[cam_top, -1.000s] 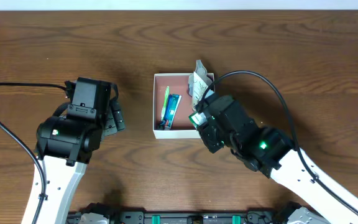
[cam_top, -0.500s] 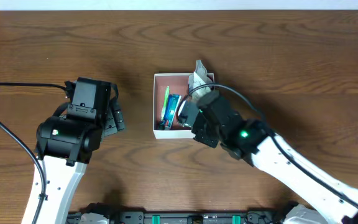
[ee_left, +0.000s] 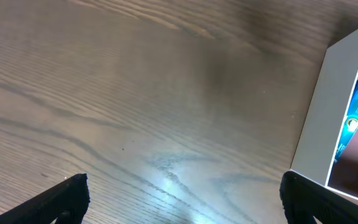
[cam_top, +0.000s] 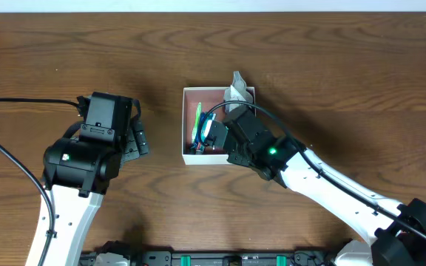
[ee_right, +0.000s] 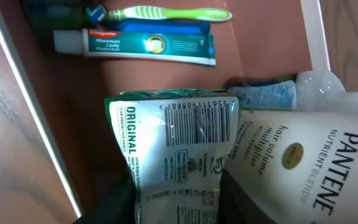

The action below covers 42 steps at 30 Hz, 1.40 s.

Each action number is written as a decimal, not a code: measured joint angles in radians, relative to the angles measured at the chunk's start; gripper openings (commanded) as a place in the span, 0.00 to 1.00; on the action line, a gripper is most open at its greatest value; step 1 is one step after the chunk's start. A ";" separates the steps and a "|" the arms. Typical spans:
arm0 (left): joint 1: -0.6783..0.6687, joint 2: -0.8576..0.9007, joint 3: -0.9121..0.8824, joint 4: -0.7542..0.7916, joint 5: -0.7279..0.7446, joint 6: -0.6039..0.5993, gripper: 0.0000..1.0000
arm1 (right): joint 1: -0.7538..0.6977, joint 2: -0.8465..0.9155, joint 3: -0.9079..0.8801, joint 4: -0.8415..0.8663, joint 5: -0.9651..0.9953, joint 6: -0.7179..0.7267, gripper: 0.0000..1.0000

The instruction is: Pack container

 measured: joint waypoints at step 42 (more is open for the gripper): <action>0.000 0.000 0.000 0.000 0.000 0.000 0.98 | 0.037 -0.869 0.024 -0.306 0.150 0.561 0.99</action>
